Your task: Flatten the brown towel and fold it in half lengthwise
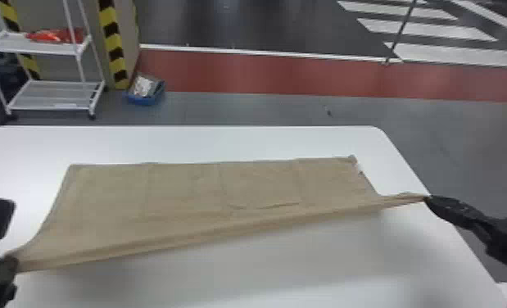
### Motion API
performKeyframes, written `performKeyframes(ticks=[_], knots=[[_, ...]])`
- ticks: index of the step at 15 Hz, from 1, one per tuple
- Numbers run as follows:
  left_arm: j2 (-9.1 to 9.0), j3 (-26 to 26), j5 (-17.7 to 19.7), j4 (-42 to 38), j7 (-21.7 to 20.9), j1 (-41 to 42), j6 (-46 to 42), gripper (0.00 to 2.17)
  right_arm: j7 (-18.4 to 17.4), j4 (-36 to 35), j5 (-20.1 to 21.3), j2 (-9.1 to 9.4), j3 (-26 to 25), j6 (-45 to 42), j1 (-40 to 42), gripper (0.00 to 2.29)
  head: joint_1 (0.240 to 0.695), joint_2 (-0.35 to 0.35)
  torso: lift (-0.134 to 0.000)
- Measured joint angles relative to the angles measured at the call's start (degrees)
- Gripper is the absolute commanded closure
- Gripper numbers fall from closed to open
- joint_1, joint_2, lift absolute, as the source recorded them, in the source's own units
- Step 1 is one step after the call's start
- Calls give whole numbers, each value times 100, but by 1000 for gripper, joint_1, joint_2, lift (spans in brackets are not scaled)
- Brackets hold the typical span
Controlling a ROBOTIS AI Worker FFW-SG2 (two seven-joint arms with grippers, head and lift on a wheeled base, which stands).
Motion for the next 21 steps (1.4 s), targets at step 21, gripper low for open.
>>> performKeyframes(ticks=[21], knots=[[-192,-778,106,3322,275,-3062,-1588,1730,-486,2443,985,11,1455,-206,-2726,1663,695,-102,-128]])
